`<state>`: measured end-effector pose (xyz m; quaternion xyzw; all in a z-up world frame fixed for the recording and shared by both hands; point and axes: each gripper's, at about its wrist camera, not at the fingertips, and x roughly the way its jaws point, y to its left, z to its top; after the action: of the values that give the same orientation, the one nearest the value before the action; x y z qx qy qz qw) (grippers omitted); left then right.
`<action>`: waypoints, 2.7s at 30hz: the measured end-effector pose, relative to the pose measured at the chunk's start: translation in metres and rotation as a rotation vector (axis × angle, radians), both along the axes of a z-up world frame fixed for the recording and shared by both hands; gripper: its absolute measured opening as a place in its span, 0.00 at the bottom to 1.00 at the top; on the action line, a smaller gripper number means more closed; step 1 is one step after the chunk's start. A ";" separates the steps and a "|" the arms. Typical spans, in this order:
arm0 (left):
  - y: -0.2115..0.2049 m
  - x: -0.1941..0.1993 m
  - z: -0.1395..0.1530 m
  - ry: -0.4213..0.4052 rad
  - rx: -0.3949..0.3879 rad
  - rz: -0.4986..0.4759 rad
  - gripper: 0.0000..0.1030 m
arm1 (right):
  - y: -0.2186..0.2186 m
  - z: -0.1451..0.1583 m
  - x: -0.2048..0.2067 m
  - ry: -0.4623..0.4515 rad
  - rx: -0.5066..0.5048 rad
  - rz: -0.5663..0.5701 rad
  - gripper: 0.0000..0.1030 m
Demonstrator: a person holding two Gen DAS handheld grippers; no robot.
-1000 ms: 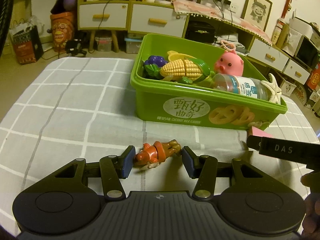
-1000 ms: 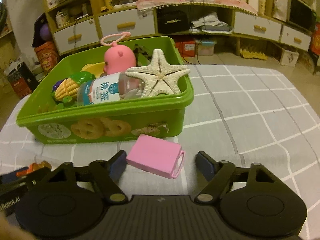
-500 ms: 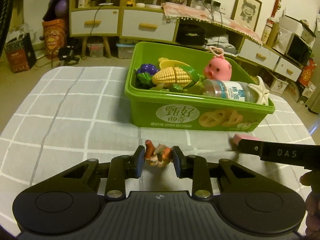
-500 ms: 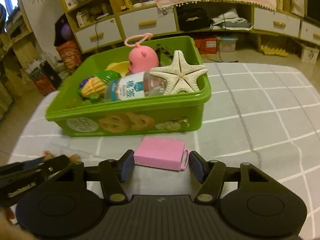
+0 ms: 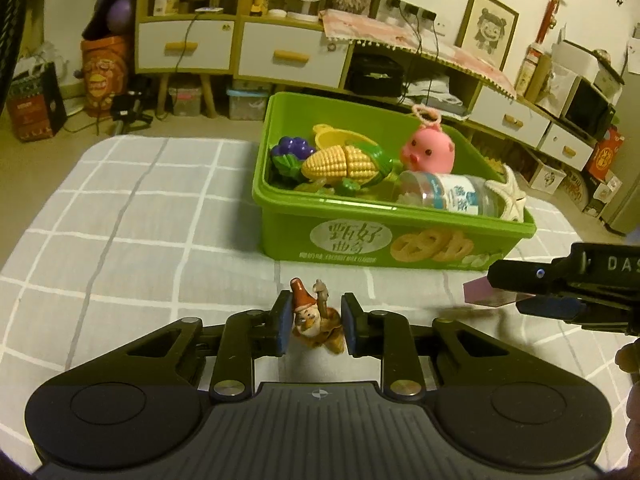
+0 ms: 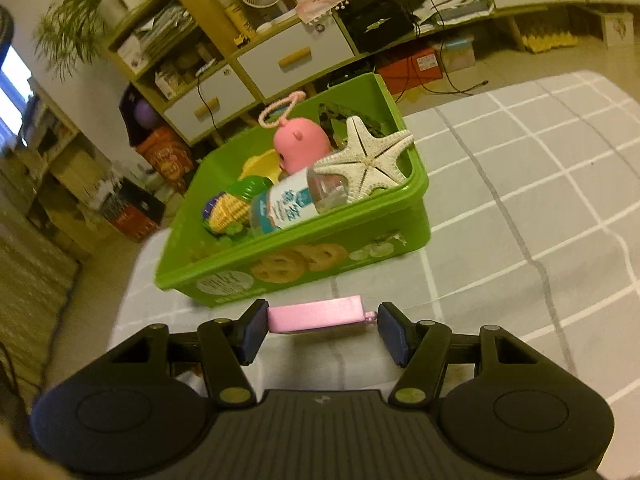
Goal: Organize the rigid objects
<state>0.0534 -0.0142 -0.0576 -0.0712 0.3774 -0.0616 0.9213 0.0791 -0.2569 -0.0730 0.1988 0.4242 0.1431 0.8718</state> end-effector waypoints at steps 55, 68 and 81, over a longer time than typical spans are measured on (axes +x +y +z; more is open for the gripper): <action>-0.029 0.071 0.033 -0.156 0.017 -0.109 0.77 | 0.054 0.039 0.101 -0.045 -0.039 0.034 0.49; -0.023 0.033 0.042 -0.059 0.014 -0.074 0.84 | 0.034 0.061 0.050 -0.080 -0.099 0.010 0.49; -0.017 -0.015 0.051 0.046 0.061 0.013 0.98 | 0.020 0.068 -0.030 -0.101 -0.260 -0.017 0.57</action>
<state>0.0379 -0.0310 -0.0069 -0.0467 0.3996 -0.0424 0.9145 0.0494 -0.2370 -0.0048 0.0804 0.3932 0.0891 0.9116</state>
